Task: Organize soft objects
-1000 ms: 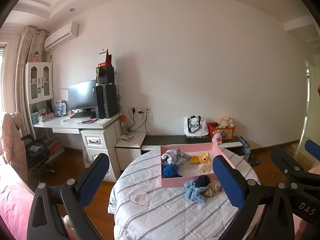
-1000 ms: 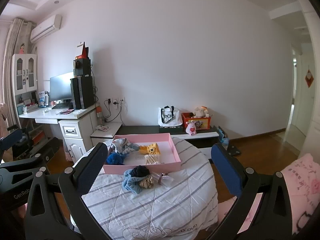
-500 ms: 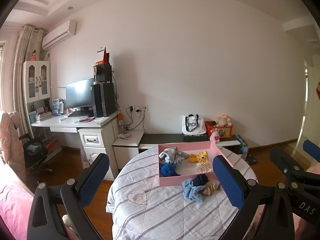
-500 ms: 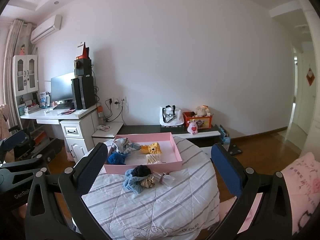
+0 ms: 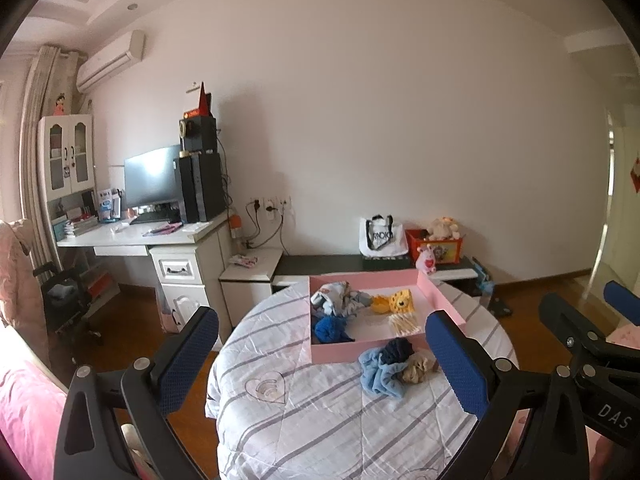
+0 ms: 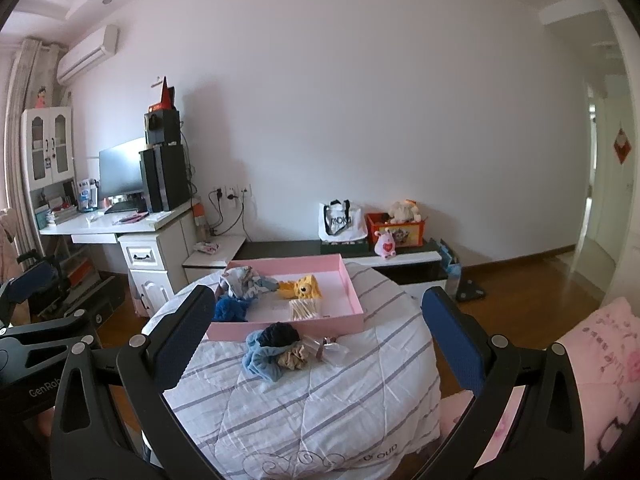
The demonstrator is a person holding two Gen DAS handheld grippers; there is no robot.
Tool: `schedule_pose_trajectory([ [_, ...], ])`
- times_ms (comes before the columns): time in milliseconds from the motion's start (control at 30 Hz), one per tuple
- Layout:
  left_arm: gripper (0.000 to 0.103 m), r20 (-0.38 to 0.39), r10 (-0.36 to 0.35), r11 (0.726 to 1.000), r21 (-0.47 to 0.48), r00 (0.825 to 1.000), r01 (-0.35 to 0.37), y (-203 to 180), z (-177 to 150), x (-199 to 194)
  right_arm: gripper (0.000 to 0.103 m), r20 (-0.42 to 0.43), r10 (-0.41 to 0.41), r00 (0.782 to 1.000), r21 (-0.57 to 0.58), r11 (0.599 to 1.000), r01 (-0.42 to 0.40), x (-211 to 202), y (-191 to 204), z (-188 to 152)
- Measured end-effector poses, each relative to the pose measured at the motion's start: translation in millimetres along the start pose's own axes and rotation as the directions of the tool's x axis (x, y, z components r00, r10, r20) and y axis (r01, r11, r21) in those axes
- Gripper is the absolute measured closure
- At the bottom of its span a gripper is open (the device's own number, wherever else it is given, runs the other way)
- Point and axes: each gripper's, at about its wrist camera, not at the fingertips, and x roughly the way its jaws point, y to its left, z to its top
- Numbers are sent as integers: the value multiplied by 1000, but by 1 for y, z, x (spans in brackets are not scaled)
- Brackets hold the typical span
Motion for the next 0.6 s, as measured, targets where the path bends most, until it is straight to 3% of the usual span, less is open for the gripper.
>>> schedule_pose_trajectory([
  [300, 1, -97, -30, 999, 18, 995, 32, -8, 3, 40, 0, -98, 1, 995, 31, 1000, 2, 36, -14, -14],
  [600, 0, -220, -50, 997, 45, 974, 62, -20, 0, 93, 0, -220, 0, 976, 72, 997, 16, 78, -32, -38],
])
